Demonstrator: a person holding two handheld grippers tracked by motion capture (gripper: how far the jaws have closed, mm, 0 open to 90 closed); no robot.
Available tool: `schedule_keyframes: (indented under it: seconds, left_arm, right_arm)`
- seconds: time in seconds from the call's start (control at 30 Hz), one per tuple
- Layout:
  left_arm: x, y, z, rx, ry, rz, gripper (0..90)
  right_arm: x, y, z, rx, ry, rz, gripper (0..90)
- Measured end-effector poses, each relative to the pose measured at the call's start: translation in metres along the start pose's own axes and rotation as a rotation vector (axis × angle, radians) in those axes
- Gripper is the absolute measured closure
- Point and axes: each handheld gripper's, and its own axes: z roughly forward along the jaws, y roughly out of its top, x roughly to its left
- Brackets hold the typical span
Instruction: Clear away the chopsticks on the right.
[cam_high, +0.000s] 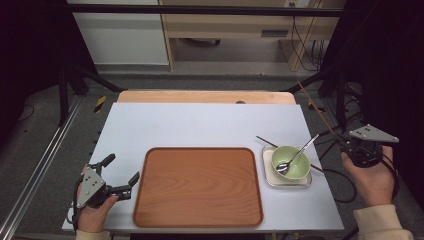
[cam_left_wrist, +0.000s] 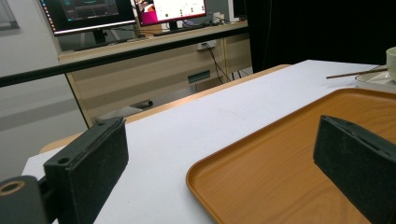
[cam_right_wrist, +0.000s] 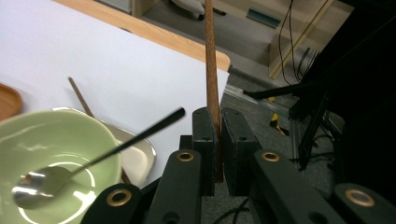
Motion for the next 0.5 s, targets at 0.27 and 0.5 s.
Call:
schedule_keyframes:
  seconds: [0.27,0.5]
  left_arm:
    - [0.000,-0.002,0.003,0.002,-0.008,-0.009,2.9]
    - [0.001,-0.001,0.005,-0.021,-0.014,-0.041,2.1]
  right_arm:
    - [0.029,0.010,-0.016,-0.054,0.029,0.005,84.8]
    - [0.059,0.019,-0.017,-0.089,0.069,-0.029,84.8]
